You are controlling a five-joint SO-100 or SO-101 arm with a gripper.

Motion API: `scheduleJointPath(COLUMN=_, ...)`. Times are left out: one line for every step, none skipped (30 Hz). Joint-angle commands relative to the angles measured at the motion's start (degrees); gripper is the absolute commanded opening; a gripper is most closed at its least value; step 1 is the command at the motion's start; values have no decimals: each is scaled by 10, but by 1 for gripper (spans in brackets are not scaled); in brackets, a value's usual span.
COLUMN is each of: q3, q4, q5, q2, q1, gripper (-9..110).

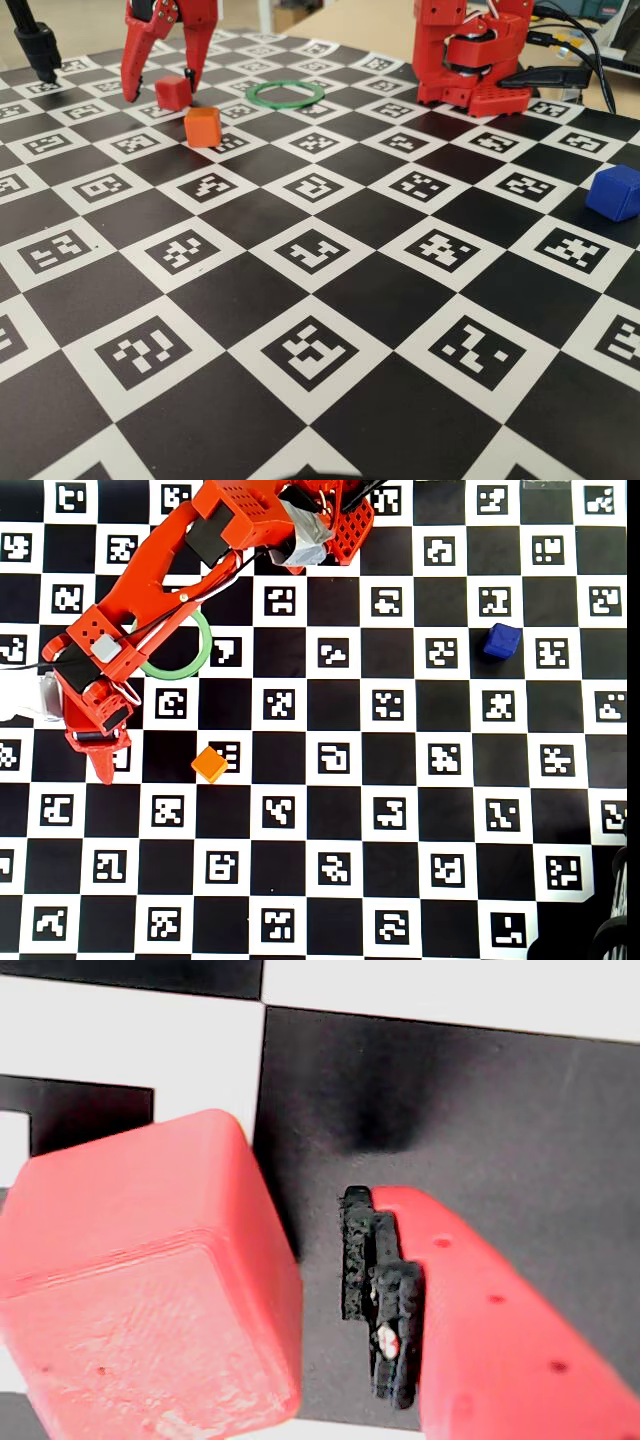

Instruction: Grab the red cube then put it in the green circle then put the blue cube on top and finally the orange cube on top

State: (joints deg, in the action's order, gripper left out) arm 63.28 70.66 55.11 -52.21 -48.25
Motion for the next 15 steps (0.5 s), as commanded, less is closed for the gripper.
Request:
scheduleJointPath(q3=-4, q4=-7, q5=29, q2=-18, q1=8, gripper=44)
scheduleJointPath(q3=-3, q4=-9, q5=40, q2=-18, q1=8, gripper=44)
scheduleJointPath(q3=0, q4=-11, q5=49, q2=-18, q1=8, gripper=44)
scheduleJointPath(q3=2, q4=-12, q5=61, q2=-19, q1=8, gripper=44)
scheduleJointPath(q3=4, q4=-14, q5=72, q2=-20, q1=9, gripper=44)
scheduleJointPath(q3=7, q4=-17, q5=82, q2=-21, q1=10, gripper=44)
scheduleJointPath(q3=9, q4=-19, q5=91, q2=-21, q1=11, gripper=44)
scheduleJointPath(q3=10, q4=-22, q5=99, q2=-21, q1=12, gripper=44)
scheduleJointPath(q3=11, q4=-25, q5=108, q2=-21, q1=13, gripper=44)
scheduleJointPath(q3=12, q4=-30, q5=115, q2=-21, q1=14, gripper=44)
scheduleJointPath(q3=13, q4=-35, q5=122, q2=-21, q1=16, gripper=44)
scheduleJointPath(q3=14, q4=-38, q5=130, q2=-21, q1=17, gripper=44)
scheduleJointPath(q3=15, q4=-39, q5=138, q2=-21, q1=18, gripper=44)
scheduleJointPath(q3=18, q4=-40, q5=147, q2=-22, q1=18, gripper=44)
scheduleJointPath(q3=20, q4=-44, q5=155, q2=-23, q1=18, gripper=44)
